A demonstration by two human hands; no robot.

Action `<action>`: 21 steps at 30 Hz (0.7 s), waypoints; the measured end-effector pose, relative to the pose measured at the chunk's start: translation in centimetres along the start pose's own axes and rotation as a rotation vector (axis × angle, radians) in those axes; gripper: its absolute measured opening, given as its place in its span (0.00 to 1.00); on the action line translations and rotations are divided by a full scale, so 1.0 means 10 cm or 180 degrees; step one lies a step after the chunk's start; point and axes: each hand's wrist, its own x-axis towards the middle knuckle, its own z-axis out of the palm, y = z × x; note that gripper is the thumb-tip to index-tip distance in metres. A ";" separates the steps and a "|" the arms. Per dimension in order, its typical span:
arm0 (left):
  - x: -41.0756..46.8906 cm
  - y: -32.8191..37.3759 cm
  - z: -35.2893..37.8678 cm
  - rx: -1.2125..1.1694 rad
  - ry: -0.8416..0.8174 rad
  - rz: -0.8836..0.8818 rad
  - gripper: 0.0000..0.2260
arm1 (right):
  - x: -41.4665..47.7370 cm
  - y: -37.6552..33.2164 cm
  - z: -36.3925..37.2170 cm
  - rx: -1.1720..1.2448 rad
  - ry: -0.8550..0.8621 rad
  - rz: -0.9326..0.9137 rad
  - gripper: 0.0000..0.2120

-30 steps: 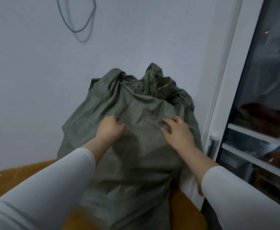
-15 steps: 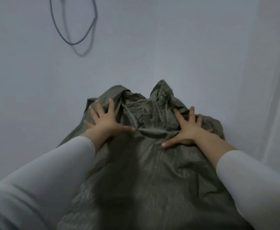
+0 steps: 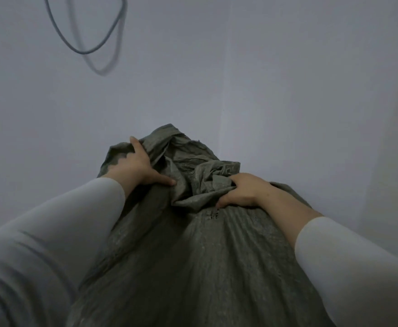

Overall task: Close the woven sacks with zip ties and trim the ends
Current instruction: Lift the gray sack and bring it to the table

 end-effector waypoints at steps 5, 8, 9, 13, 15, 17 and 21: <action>0.03 0.07 0.07 0.0614 0.0348 0.0149 0.19 | -0.08 0.02 -0.12 0.1026 0.0154 -0.0107 0.24; 0.02 0.11 0.07 0.1073 0.0432 0.0425 0.17 | -0.12 0.04 -0.16 0.1001 0.0207 0.0078 0.26; 0.01 0.11 0.06 0.0954 0.0312 0.0526 0.20 | -0.12 0.03 -0.16 0.0861 0.0215 0.0157 0.29; -0.06 0.12 0.04 0.0458 -0.0365 0.0689 0.44 | -0.14 -0.03 -0.10 0.0457 0.0050 0.0277 0.36; -0.10 0.15 0.08 0.0552 -0.0356 0.0608 0.58 | -0.14 -0.07 -0.06 0.0255 -0.0118 0.0298 0.35; -0.09 0.17 0.12 0.0587 -0.0387 0.0449 0.63 | -0.12 -0.10 0.00 0.0137 -0.0232 0.0369 0.35; -0.17 0.17 0.11 0.0904 0.0067 0.0438 0.22 | -0.11 -0.11 0.11 0.0196 -0.0043 0.0535 0.28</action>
